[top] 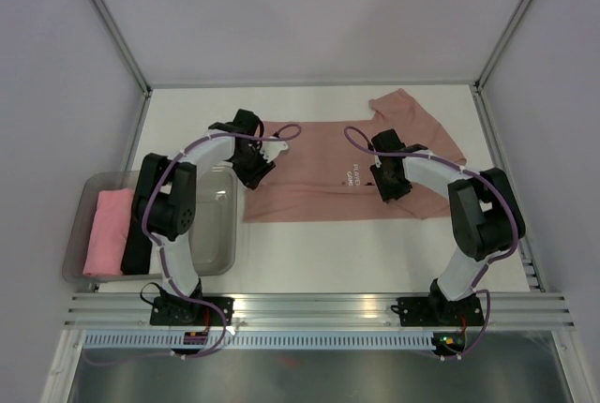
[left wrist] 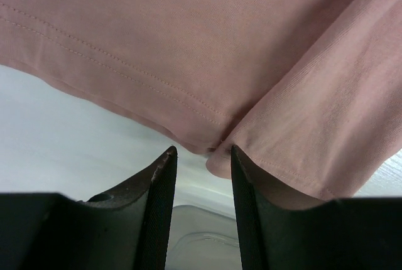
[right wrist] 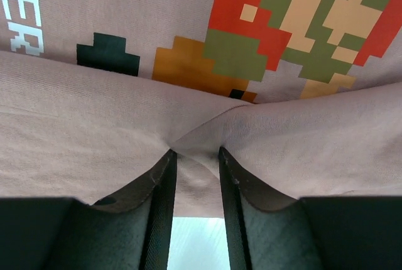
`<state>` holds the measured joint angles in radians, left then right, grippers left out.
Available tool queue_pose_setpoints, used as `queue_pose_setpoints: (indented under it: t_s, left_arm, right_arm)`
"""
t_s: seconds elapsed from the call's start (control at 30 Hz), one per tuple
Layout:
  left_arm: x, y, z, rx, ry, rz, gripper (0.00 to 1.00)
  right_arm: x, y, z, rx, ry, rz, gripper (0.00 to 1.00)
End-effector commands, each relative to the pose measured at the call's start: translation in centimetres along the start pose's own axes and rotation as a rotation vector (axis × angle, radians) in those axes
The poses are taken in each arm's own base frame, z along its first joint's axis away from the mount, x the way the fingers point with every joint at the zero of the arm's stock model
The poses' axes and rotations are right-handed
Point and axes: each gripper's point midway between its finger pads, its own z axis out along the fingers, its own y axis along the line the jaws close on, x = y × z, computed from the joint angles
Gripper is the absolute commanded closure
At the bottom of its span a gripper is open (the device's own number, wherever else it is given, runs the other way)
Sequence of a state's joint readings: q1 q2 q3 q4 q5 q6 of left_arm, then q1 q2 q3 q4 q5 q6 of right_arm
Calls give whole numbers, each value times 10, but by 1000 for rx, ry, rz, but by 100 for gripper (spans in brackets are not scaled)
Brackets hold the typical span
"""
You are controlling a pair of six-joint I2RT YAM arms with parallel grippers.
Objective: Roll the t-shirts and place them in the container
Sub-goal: Fold the tshirt
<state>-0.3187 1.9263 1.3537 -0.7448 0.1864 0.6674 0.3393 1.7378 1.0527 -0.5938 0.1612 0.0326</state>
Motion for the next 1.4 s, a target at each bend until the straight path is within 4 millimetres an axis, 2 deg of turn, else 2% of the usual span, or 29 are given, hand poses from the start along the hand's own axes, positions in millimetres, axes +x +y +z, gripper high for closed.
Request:
queue_pose_setpoints:
  t_s: [0.0,0.1,0.17,0.37,0.47,0.5,0.67,0.77,0.87,0.97,1.0,1.2,1.37]
  left_arm:
    - [23,-20,1,78,40,-24,55]
    - [31,-21,3,74,68,-13,56]
    - [35,-22,5,75,79,-12,59]
    - [27,-23,4,89,50,-9,60]
    - [26,-23,2,90,43,7,60]
    - [26,-23,2,91,44,13,62]
    - [32,-27,3,110,61,19,72]
    - [33,-30,2,122,64,24,74]
    - [32,-30,2,123,60,25,75]
    - [29,-30,2,128,51,14,86]
    - [27,-29,1,124,48,13,97]
    - [20,-22,-2,100,40,-15,98]
    - [16,-17,-5,78,32,-17,98]
  right_arm:
    - [-8,-6,3,39,-17,4,61]
    - [-11,-8,2,46,-25,16,67]
    - [-14,-9,-2,51,-31,18,67]
    - [-24,-16,-12,80,-47,14,64]
    - [-24,-16,-13,82,-52,13,67]
    - [-22,-16,-11,82,-47,11,73]
    - [-17,-13,-3,70,-38,13,86]
    - [-19,-14,-5,75,-46,21,96]
    - [-23,-17,-7,89,-58,25,100]
    - [-29,-19,-8,106,-68,37,100]
    - [-31,-18,-8,105,-70,45,100]
    - [-49,-15,-13,87,-111,85,100]
    - [-52,-14,-10,88,-117,112,100]
